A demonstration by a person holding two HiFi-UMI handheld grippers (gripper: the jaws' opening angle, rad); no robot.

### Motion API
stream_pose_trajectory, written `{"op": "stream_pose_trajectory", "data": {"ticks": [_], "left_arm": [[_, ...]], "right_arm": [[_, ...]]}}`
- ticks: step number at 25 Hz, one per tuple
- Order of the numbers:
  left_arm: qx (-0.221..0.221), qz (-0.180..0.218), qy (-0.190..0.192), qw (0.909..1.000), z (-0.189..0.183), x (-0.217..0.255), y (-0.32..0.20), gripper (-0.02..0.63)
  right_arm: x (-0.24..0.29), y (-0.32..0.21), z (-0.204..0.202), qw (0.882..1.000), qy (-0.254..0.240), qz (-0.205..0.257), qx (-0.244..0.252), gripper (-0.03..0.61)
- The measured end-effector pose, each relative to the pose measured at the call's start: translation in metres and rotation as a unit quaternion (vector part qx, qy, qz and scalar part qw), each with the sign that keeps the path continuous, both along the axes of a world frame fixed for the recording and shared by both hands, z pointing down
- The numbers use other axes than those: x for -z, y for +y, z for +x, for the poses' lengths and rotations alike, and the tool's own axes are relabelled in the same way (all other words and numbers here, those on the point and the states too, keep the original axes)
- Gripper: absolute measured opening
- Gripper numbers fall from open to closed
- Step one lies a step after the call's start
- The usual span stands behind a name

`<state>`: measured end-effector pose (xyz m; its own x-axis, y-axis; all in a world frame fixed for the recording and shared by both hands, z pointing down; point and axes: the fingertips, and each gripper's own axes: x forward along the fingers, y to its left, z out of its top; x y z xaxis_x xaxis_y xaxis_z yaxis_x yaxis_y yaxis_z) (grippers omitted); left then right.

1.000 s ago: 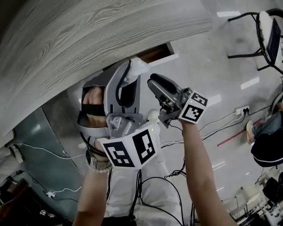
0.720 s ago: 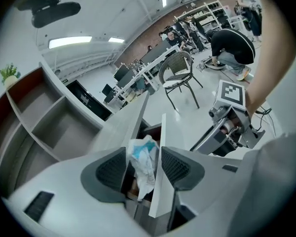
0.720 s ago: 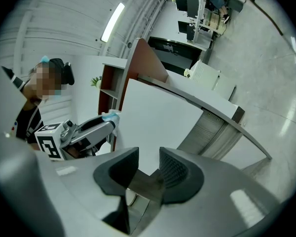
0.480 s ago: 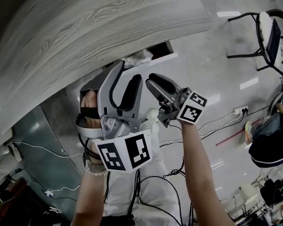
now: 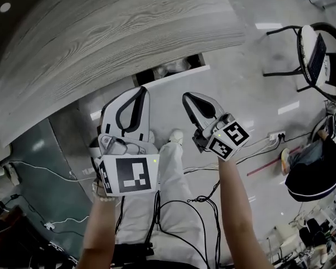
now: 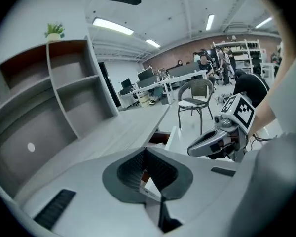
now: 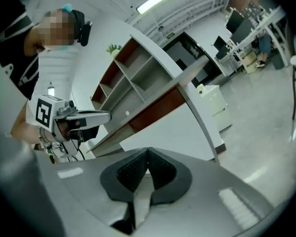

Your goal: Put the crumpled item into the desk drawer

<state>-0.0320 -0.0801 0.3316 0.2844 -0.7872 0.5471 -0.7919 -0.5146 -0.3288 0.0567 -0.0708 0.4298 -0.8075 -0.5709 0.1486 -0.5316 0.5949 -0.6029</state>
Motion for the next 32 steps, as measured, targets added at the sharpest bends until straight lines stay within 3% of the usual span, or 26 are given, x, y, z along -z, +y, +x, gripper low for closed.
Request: {"op": "stream_pose_trajectory", "data": {"ticks": [4,11,23,32], "left_arm": [[-0.003,-0.007,0.055,0.9985,-0.009,0.038,0.002,0.007],[-0.026,0.007,0.101,0.9945,-0.020,0.115,0.007,0.006],[-0.031,0.020,0.117,0.9924,-0.068,0.229,0.050,0.006],[-0.015,0.051,0.166,0.9847,-0.090,0.283,0.078,0.006]], "right_arm": [[0.048,0.006,0.008,0.996,0.070,0.040,-0.026,0.009],[0.133,0.024,0.013,0.982,0.151,0.091,-0.067,0.009],[0.271,0.052,0.003,0.968,0.174,0.142,-0.113,0.009],[0.343,0.076,-0.002,0.954,0.196,0.188,-0.128,0.009]]}}
